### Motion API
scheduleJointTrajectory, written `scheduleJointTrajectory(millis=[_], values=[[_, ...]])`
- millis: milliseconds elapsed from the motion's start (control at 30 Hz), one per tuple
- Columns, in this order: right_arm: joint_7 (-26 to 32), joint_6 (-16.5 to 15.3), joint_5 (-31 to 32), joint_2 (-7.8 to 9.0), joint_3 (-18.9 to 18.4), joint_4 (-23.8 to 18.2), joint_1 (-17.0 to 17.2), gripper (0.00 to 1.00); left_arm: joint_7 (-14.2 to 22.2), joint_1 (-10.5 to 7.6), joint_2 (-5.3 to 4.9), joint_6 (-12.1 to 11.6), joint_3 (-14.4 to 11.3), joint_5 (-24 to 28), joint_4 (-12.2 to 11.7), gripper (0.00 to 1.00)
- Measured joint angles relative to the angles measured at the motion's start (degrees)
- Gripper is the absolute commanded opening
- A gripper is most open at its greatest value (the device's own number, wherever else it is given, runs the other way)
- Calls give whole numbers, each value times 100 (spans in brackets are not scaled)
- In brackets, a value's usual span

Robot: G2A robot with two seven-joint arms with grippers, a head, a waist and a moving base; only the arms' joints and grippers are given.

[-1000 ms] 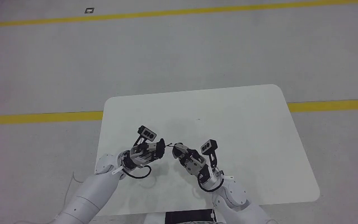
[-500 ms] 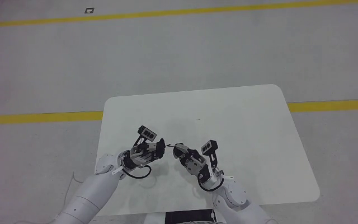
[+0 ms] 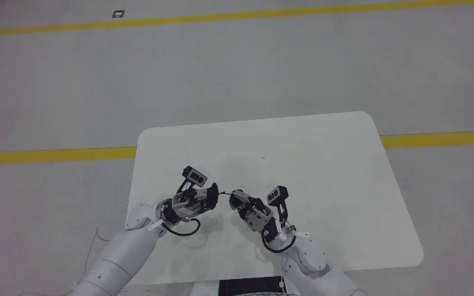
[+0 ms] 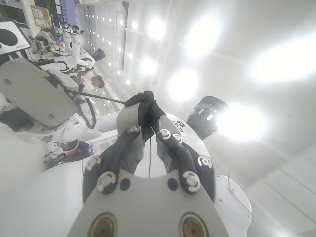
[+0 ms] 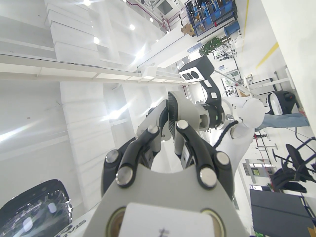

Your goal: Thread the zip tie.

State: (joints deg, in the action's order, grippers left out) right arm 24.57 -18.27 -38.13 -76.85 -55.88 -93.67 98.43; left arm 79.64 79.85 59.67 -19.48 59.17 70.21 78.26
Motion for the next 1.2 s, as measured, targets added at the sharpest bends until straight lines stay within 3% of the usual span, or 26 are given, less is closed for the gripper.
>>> scheduleJointTrajectory(millis=[1200], values=[[-108,-33,-25,49,-142,55,43,0,0,0,0,0,0,0,0,0]])
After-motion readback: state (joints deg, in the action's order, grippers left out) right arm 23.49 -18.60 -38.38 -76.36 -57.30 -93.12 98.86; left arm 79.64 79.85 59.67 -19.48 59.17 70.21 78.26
